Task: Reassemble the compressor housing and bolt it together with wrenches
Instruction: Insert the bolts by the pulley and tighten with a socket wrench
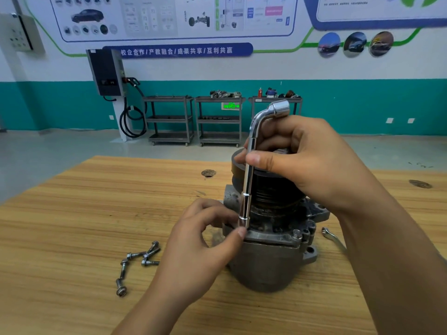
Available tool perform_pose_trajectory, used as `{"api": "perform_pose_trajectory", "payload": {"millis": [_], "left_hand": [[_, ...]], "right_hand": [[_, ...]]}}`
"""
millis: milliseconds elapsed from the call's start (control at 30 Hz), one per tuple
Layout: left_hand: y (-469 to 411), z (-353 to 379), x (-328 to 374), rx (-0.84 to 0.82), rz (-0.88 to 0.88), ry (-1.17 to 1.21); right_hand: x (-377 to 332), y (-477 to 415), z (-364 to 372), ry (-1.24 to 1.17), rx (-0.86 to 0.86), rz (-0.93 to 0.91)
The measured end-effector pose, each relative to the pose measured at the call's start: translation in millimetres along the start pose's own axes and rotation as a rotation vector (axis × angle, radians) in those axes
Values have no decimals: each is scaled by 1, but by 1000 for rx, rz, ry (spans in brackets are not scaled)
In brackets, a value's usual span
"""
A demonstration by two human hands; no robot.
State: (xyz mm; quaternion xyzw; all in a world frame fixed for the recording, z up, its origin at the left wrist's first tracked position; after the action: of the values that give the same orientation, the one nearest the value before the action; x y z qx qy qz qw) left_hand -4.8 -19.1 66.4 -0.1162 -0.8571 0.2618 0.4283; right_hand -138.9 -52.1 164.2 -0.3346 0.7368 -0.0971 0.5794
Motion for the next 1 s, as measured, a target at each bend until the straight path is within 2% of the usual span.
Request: {"api": "perform_pose_trajectory", "payload": {"millis": [133, 200, 267, 400, 500, 600, 700, 800, 900, 1000], "left_hand": [[-16, -30, 27, 229, 44, 169], [-28, -46, 52, 337, 140, 277], [-43, -51, 77, 358, 238, 343], [-67, -37, 102, 216, 294, 327], [-75, -34, 98, 217, 329, 323], [-78, -26, 89, 170, 354, 482], [-81, -15, 74, 91, 304, 677], [-81, -17, 68, 60, 323, 729], [-91, -18, 72, -66, 324, 744], [-99, -17, 85, -231, 397, 669]], "right_hand": [[0, 0, 3, 0, -68, 11], [0, -1, 6, 45, -110, 7], [-1, -1, 8, 70, -125, -9], [-2, -1, 6, 124, -103, -47], [-2, -1, 7, 118, -128, -40], [-5, -2, 7, 113, -132, -53], [-3, -2, 4, 108, -107, -48], [-4, -1, 6, 105, -111, -38], [-4, -2, 7, 111, -115, -33], [-5, -2, 7, 114, -94, -50]]}}
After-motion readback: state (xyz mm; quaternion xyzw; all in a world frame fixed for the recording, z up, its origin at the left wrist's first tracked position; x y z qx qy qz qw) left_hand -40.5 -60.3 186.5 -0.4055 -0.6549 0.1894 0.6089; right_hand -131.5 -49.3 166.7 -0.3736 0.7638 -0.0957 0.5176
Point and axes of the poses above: each hand's wrist, its own y-axis away from the middle knuckle, its own z-axis out of the palm, x = y × z, the point moved 8 cm from there along -y, towards the middle knuckle, and after that the axes turned 8 degrees about -y, right-handed, at the moved point
